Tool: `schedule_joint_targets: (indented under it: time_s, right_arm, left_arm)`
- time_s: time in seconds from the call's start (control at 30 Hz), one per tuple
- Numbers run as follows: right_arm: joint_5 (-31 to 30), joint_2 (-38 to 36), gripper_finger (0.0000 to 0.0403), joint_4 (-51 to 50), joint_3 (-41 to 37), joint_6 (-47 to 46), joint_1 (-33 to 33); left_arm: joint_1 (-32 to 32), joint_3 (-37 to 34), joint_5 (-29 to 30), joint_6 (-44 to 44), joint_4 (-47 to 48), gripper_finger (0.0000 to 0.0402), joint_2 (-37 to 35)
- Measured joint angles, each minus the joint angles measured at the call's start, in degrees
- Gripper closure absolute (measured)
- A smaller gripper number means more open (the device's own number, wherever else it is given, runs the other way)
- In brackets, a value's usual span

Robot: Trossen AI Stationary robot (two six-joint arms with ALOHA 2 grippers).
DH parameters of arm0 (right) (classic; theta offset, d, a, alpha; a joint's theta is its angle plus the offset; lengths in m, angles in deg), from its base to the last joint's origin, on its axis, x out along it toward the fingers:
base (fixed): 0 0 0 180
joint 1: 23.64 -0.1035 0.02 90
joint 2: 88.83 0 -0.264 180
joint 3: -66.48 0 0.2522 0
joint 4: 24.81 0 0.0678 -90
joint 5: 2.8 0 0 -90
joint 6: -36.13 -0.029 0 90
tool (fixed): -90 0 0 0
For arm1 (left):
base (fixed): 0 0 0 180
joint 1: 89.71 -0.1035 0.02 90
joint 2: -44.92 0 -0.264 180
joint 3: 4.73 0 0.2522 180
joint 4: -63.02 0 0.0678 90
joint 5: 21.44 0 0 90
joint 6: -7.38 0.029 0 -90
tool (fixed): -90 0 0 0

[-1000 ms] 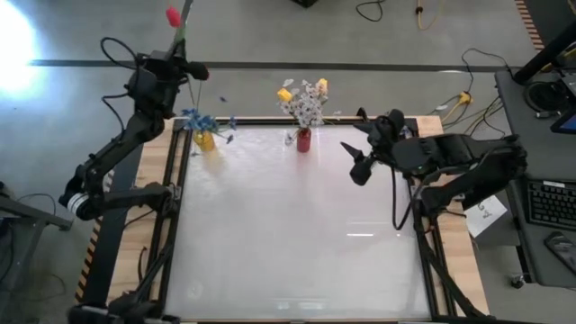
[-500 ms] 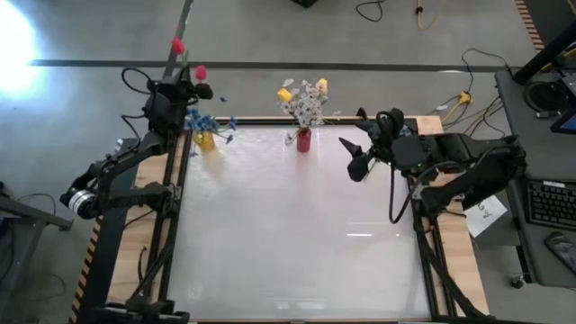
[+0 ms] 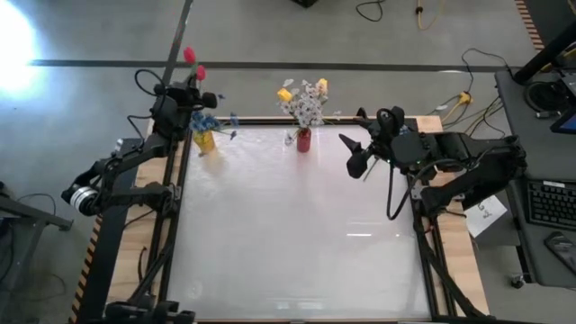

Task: Sort flowers into vase by color
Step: Put the pink flower into the yellow vase

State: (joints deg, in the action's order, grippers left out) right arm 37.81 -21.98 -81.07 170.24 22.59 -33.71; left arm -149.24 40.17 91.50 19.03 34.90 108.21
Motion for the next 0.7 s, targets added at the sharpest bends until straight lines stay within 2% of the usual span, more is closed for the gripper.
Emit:
schedule_joint_targets:
  time_s: [0.3, 0.47, 0.7]
  right_arm:
    - [-1.65, 0.0, 0.0145, -0.01, 0.0, -1.18, 0.03]
    - [-0.68, -0.32, 0.0132, -0.07, 0.0, -2.4, 1.1]
    - [3.69, -0.62, 0.0089, -0.95, 0.0, -2.62, 4.32]
  left_arm:
    - [0.0, 0.17, -0.07, -0.53, 3.77, 0.04, 0.25]
    - [0.07, 5.24, -2.65, -2.93, 18.9, 0.037, -2.15]
    - [0.07, 21.9, -5.56, -7.53, 56.08, 0.0313, -3.4]
